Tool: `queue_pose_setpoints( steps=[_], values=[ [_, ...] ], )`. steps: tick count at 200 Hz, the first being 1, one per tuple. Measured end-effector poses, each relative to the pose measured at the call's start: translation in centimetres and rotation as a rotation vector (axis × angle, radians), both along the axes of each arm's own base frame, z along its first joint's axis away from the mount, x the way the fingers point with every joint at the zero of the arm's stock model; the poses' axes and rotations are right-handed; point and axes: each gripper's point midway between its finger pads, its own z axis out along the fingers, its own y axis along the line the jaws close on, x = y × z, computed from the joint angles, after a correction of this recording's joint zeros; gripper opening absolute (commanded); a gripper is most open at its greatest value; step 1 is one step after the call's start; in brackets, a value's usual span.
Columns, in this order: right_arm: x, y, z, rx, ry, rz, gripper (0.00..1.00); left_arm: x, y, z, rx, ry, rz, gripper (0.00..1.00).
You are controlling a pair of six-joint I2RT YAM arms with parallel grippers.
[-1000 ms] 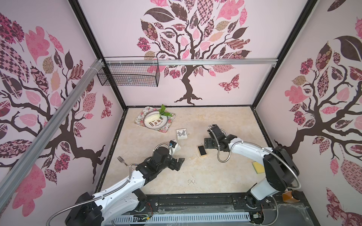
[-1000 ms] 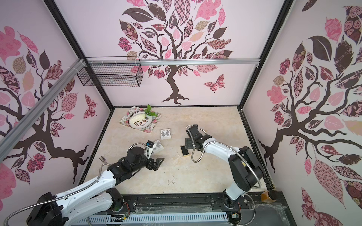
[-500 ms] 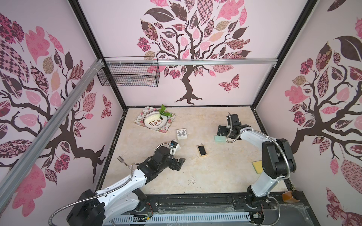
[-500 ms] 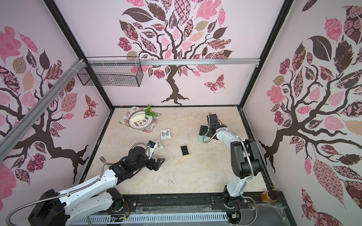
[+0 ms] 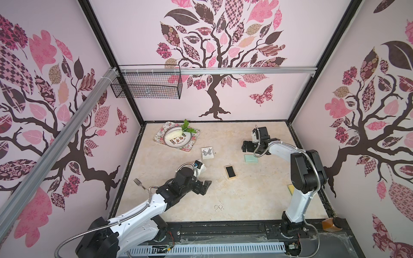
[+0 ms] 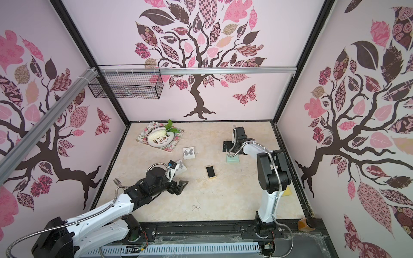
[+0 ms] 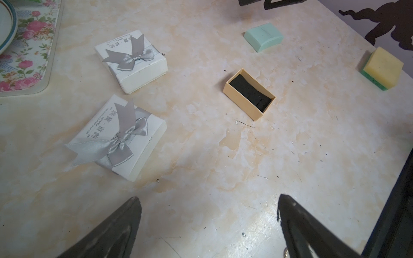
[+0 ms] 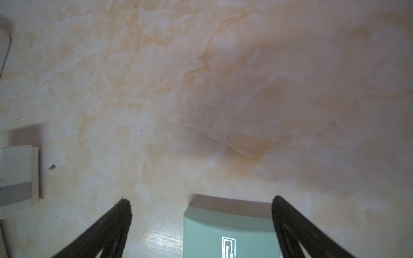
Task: Take the rings out of the lift-off lid box
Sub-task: Pick up the lid from the center of the board.
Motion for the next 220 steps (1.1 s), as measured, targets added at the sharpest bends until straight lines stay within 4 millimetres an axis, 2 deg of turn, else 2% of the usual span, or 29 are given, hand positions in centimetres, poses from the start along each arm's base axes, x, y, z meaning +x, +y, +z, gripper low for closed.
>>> queue_pose_setpoints(
  steps=[48, 87, 130, 172, 188, 220],
  values=[
    [-0.5, 0.2, -0.8, 0.01, 0.026, 0.005, 1.0, 0.0, 0.0, 0.0, -0.001, 0.0, -0.001, 0.98],
    [-2.5, -0.5, -3.3, -0.007, 0.084, -0.012, 1.0, 0.0, 0.0, 0.1, -0.003, 0.0, -0.003, 0.98],
    [-3.6, -0.7, -3.2, 0.004, 0.066, -0.022, 1.0, 0.0, -0.1, 0.1, -0.003, -0.001, -0.004, 0.98],
    [-8.4, -1.1, -3.1, 0.021, 0.099, -0.041, 1.0, 0.0, -0.1, 0.1, -0.004, -0.004, -0.005, 0.98],
    [-9.3, -0.9, -2.7, 0.017, 0.096, -0.038, 1.0, 0.0, -0.1, 0.2, -0.005, -0.008, -0.006, 0.98],
    [-9.7, -0.3, -1.9, -0.014, 0.074, -0.032, 1.0, 0.1, -0.2, 0.1, -0.003, -0.009, -0.011, 0.98]
  ],
)
